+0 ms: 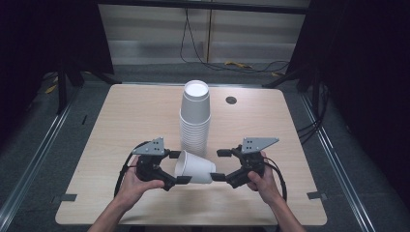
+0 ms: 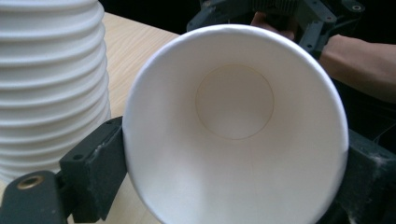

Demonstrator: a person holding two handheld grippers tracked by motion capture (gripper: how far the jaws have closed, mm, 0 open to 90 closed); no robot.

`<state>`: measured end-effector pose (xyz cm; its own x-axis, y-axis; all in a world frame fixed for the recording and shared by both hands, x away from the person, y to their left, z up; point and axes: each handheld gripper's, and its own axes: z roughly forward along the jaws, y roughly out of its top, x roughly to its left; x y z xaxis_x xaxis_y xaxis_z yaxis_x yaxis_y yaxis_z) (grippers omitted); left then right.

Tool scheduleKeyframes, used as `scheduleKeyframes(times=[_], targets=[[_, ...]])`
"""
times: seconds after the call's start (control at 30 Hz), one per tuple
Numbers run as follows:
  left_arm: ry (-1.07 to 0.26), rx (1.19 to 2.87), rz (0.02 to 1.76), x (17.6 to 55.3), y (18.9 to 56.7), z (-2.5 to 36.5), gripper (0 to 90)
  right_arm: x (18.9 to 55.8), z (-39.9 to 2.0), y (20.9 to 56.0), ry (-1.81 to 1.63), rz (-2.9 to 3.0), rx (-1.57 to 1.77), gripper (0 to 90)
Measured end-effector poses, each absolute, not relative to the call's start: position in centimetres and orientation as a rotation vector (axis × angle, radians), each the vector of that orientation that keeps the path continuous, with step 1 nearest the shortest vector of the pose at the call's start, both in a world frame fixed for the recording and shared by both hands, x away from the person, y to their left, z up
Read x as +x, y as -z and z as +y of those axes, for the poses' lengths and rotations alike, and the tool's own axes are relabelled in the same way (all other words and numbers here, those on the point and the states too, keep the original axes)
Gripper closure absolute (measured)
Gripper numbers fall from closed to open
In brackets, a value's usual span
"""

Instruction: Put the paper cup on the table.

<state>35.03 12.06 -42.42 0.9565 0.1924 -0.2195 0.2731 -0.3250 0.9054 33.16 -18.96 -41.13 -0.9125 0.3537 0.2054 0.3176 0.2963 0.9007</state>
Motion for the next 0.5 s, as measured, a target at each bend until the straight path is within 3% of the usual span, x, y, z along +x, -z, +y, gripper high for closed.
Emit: scheduleKeyframes(times=[0.5], targets=[[0.036,1.986,0.401,35.1,41.8,14.0,10.6,32.5,-19.8,41.9,-1.531,2.223,0.809,13.3]])
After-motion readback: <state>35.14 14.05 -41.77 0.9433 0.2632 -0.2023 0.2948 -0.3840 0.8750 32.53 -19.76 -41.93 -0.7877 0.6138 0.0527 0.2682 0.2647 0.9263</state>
